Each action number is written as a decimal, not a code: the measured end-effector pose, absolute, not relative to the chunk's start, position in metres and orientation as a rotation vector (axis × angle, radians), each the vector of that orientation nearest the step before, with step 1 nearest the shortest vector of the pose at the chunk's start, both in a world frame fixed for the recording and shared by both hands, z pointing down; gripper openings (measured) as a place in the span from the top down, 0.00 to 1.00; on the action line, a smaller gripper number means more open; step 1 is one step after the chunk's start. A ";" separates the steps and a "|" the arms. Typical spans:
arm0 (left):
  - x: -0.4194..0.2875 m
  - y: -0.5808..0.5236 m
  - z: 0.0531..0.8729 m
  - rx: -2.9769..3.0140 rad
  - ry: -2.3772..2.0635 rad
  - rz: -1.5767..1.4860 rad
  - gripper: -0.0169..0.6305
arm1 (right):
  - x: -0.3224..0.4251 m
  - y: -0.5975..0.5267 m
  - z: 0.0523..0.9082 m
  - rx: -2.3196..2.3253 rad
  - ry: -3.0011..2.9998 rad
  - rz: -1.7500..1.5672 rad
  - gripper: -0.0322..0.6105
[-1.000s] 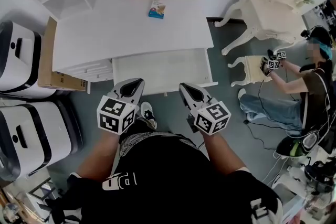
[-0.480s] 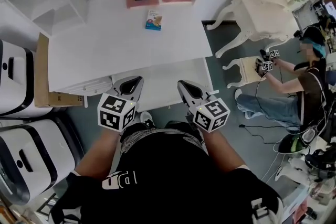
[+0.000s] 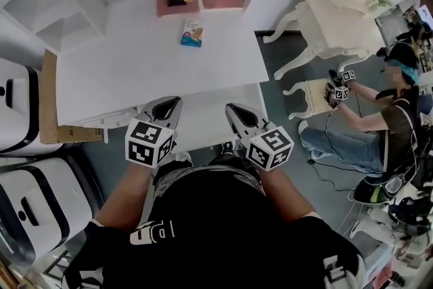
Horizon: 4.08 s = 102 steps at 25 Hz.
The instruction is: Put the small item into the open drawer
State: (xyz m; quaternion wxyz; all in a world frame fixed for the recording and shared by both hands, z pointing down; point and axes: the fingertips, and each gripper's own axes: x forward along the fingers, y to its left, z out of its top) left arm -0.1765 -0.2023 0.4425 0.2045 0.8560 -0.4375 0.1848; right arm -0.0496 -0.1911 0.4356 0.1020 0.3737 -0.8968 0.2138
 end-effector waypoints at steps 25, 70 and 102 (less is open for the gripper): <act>-0.120 -0.348 0.488 2.151 -1.568 0.740 0.76 | 0.037 -0.271 0.443 0.776 -2.768 0.689 0.94; -0.150 -0.584 0.670 1.666 -1.432 1.054 0.36 | 0.136 -0.335 0.513 0.902 -2.585 0.890 0.94; -0.133 -0.567 0.646 1.714 -1.367 0.959 0.32 | 0.141 -0.311 0.505 1.001 -2.565 0.861 0.94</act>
